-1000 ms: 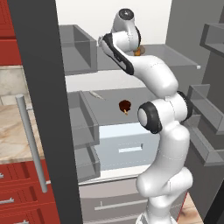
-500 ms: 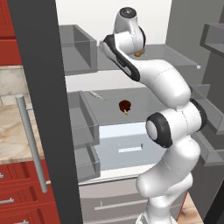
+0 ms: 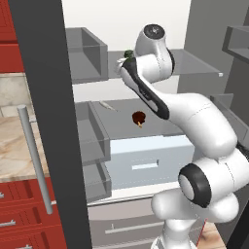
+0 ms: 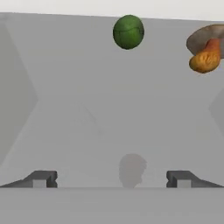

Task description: Transport the steak and avocado to the fridge. Place the steak on the rack containing meat and place the avocado on the rack containing the vegetable, ensuring meats and vegetables are on different racks.

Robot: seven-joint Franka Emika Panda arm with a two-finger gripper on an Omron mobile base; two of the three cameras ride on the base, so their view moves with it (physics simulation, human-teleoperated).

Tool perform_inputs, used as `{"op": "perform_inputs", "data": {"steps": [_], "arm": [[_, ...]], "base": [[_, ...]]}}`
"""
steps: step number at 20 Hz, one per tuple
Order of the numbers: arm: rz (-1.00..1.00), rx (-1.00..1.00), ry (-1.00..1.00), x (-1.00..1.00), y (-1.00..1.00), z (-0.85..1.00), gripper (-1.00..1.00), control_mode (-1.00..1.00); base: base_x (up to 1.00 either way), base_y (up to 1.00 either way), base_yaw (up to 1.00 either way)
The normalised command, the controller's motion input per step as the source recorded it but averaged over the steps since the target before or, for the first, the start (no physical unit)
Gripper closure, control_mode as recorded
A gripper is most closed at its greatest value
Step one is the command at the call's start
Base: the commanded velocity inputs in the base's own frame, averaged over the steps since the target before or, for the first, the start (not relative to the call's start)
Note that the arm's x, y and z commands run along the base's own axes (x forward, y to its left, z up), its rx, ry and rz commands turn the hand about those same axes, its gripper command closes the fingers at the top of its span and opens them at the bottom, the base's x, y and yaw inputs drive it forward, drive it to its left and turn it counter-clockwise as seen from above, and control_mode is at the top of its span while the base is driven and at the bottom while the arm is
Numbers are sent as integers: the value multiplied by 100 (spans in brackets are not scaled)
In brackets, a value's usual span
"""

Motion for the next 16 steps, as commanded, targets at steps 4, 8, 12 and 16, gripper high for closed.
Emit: {"op": "perform_inputs", "data": {"steps": [4,8,12,16], "arm": [[0,7,-11,-100,-1,0,-100,-100],[0,6,0,-100,-7,0,-100,-100],[0,5,0,-100,-2,-1,-100,-100],[0,3,0,-100,-3,-9,-100,-100]], "base": [[0,0,0],[0,0,0],[0,0,0],[0,0,0]]}}
